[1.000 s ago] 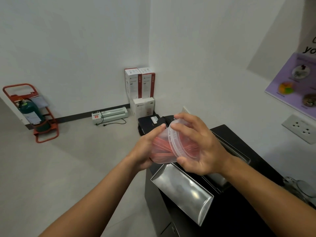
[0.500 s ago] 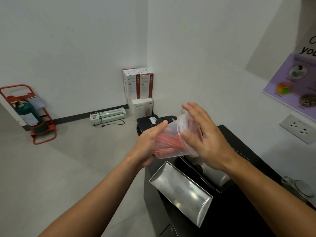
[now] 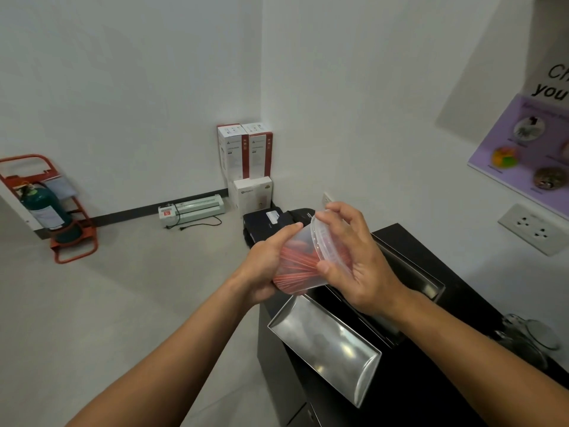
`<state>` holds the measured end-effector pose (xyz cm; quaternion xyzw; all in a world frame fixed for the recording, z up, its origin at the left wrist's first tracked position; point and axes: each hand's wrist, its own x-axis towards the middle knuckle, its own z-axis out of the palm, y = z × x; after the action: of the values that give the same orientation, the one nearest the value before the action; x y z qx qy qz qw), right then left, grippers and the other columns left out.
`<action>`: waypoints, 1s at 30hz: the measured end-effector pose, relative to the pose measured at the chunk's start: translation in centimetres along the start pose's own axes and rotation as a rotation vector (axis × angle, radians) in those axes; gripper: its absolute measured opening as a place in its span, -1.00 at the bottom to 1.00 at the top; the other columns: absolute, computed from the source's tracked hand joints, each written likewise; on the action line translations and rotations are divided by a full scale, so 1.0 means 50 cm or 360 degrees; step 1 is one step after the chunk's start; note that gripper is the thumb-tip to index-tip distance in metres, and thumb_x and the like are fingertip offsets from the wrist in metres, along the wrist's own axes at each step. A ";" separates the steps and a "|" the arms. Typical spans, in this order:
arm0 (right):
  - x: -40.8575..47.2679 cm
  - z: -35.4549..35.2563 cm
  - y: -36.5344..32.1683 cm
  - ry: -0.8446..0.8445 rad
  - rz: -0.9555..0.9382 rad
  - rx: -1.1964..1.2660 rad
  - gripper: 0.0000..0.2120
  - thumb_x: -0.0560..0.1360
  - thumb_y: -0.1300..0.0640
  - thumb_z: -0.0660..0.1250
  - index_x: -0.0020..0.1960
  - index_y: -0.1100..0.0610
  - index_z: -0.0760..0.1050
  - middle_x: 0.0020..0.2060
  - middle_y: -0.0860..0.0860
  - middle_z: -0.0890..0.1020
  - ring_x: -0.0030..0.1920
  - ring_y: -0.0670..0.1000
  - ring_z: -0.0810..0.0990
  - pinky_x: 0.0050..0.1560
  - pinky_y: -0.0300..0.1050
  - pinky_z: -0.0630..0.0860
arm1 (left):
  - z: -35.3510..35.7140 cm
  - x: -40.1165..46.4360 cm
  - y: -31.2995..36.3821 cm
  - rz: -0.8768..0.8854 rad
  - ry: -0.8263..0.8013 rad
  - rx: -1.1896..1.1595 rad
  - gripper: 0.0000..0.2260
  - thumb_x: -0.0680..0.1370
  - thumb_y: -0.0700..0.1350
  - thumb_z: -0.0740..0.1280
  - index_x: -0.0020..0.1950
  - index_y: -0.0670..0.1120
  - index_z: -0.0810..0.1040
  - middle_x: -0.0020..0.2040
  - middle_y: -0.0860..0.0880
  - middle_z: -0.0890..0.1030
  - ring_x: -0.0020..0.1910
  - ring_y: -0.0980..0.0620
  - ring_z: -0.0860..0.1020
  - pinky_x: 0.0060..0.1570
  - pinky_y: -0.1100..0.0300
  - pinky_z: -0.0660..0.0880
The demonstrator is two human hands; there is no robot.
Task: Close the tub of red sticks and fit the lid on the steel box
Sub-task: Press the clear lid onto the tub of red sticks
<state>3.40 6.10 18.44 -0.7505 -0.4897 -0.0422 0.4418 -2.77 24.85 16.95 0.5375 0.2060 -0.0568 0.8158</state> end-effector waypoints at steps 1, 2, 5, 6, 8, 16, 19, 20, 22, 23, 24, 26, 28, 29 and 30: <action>0.001 -0.003 0.004 -0.0043 -0.0040 -0.0009 -0.41 0.61 -0.27 0.27 0.58 -0.14 0.28 0.50 0.07 0.24 0.47 0.18 0.39 0.33 -0.04 0.53 | -0.002 0.001 0.001 -0.0034 -0.0040 0.0031 -0.39 0.37 0.28 0.55 0.21 -0.15 0.73 0.20 -0.36 0.70 0.12 -0.43 0.70 0.17 -0.38 0.61; 0.003 -0.007 0.009 -0.0088 -0.0066 -0.0010 -0.39 0.61 -0.31 0.24 0.59 -0.12 0.28 0.52 0.09 0.23 0.49 0.18 0.37 0.36 -0.06 0.50 | -0.004 0.004 0.001 -0.0063 -0.0076 0.0044 -0.39 0.39 0.30 0.53 0.22 -0.13 0.72 0.20 -0.36 0.70 0.06 -0.41 0.71 0.09 -0.34 0.64; 0.008 -0.010 0.016 -0.0129 -0.0022 0.0039 -0.40 0.64 -0.31 0.17 0.59 -0.06 0.30 0.58 0.09 0.22 0.59 0.11 0.28 0.46 -0.10 0.39 | -0.005 0.010 -0.009 -0.0008 -0.0078 -0.0046 -0.48 0.41 0.28 0.52 0.16 -0.10 0.76 0.13 -0.34 0.73 -0.02 -0.34 0.74 -0.02 -0.25 0.68; 0.010 -0.007 0.017 -0.0098 0.0028 0.0071 -0.43 0.65 -0.27 0.17 0.59 -0.06 0.31 0.58 0.08 0.24 0.60 0.09 0.27 0.48 -0.13 0.35 | -0.001 0.011 -0.013 0.0057 -0.0036 -0.0105 -0.51 0.42 0.25 0.53 0.12 -0.12 0.77 0.10 -0.32 0.75 -0.01 -0.33 0.75 0.03 -0.27 0.68; 0.013 0.000 0.017 0.0005 0.0110 0.0115 -0.48 0.66 -0.16 0.21 0.58 -0.05 0.33 0.56 0.08 0.30 0.60 0.08 0.28 0.51 -0.13 0.30 | 0.010 0.012 -0.022 0.0231 0.0125 -0.0166 -0.55 0.42 0.20 0.53 0.04 -0.17 0.78 0.01 -0.25 0.77 -0.04 -0.28 0.76 0.10 -0.25 0.67; 0.016 0.018 -0.014 0.0243 0.0353 0.0307 -0.43 0.56 -0.10 0.30 0.55 -0.12 0.31 0.50 0.00 0.43 0.50 0.00 0.43 0.47 0.13 0.43 | 0.027 0.004 -0.063 0.1049 0.0534 0.0151 -0.60 0.43 0.27 0.43 0.01 -0.04 0.67 -0.20 0.06 0.74 -0.25 0.14 0.70 -0.24 0.29 0.59; 0.015 0.023 -0.025 0.0278 0.0400 0.0323 -0.38 0.55 -0.14 0.29 0.57 -0.04 0.33 0.50 -0.03 0.44 0.50 -0.05 0.43 0.47 0.09 0.44 | 0.031 0.000 -0.072 0.1196 0.0544 0.0145 -0.71 0.50 0.12 0.47 0.05 -0.07 0.64 -0.19 0.17 0.74 -0.25 0.21 0.70 -0.26 0.38 0.57; 0.015 0.023 -0.027 0.0287 0.0420 0.0340 -0.36 0.54 -0.15 0.29 0.58 -0.01 0.33 0.50 -0.03 0.44 0.50 -0.05 0.44 0.47 0.08 0.45 | 0.033 -0.002 -0.073 0.1230 0.0535 0.0148 -0.75 0.53 0.03 0.47 0.07 -0.11 0.62 -0.18 0.21 0.73 -0.25 0.24 0.70 -0.27 0.41 0.56; 0.016 0.024 -0.030 0.0299 0.0477 0.0412 -0.32 0.52 -0.16 0.29 0.60 0.02 0.33 0.50 0.00 0.45 0.48 -0.04 0.46 0.46 0.10 0.46 | 0.035 -0.005 -0.074 0.1301 0.0539 0.0205 -0.75 0.54 -0.07 0.44 0.13 -0.20 0.59 -0.17 0.25 0.72 -0.22 0.29 0.69 -0.27 0.46 0.55; 0.017 0.023 -0.031 0.0292 0.0508 0.0454 -0.30 0.51 -0.17 0.28 0.60 0.02 0.32 0.50 0.01 0.45 0.48 -0.03 0.47 0.45 0.12 0.47 | 0.035 -0.004 -0.075 0.1315 0.0538 0.0239 -0.74 0.54 -0.08 0.44 0.14 -0.21 0.59 -0.17 0.21 0.73 -0.22 0.30 0.69 -0.27 0.47 0.55; 0.017 0.023 -0.031 0.0278 0.0537 0.0491 -0.28 0.50 -0.18 0.28 0.61 0.00 0.31 0.51 0.01 0.45 0.48 -0.03 0.47 0.44 0.13 0.48 | 0.036 -0.006 -0.075 0.1306 0.0531 0.0253 -0.73 0.53 -0.07 0.44 0.14 -0.20 0.60 -0.18 0.14 0.72 -0.21 0.30 0.69 -0.26 0.46 0.55; 0.017 0.021 -0.028 0.0262 0.0583 0.0557 -0.28 0.49 -0.20 0.29 0.61 -0.04 0.32 0.51 0.00 0.45 0.47 -0.03 0.48 0.43 0.15 0.50 | 0.033 -0.007 -0.072 0.1235 0.0510 0.0303 -0.74 0.52 0.03 0.46 0.10 -0.11 0.62 -0.14 0.07 0.69 -0.20 0.29 0.68 -0.23 0.44 0.55; 0.014 0.011 -0.021 0.0296 0.0579 0.0535 -0.31 0.48 -0.18 0.31 0.58 -0.03 0.37 0.46 0.02 0.50 0.44 -0.01 0.51 0.43 0.17 0.48 | 0.021 -0.004 -0.064 0.1144 0.0468 0.0504 -0.66 0.48 0.21 0.44 0.07 -0.02 0.64 -0.09 0.06 0.70 -0.17 0.25 0.67 -0.15 0.35 0.56; 0.011 0.003 -0.014 0.0300 0.0546 0.0474 -0.32 0.48 -0.16 0.31 0.57 0.00 0.39 0.44 0.04 0.52 0.43 0.00 0.52 0.44 0.16 0.47 | 0.012 -0.001 -0.056 0.1103 0.0418 0.0616 -0.61 0.47 0.27 0.40 0.06 -0.02 0.65 -0.09 0.06 0.71 -0.15 0.21 0.66 -0.11 0.27 0.57; 0.008 -0.006 -0.007 0.0271 0.0490 0.0398 -0.33 0.49 -0.14 0.32 0.56 0.03 0.40 0.42 0.05 0.52 0.43 0.01 0.51 0.45 0.14 0.46 | 0.005 0.002 -0.046 0.1044 0.0343 0.0677 -0.56 0.47 0.31 0.37 0.05 -0.04 0.66 -0.09 0.06 0.71 -0.13 0.16 0.67 -0.07 0.17 0.58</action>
<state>3.45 6.25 19.05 -0.7494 -0.3315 0.0235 0.5726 -3.33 23.70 15.05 0.7344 0.0917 0.2219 0.6349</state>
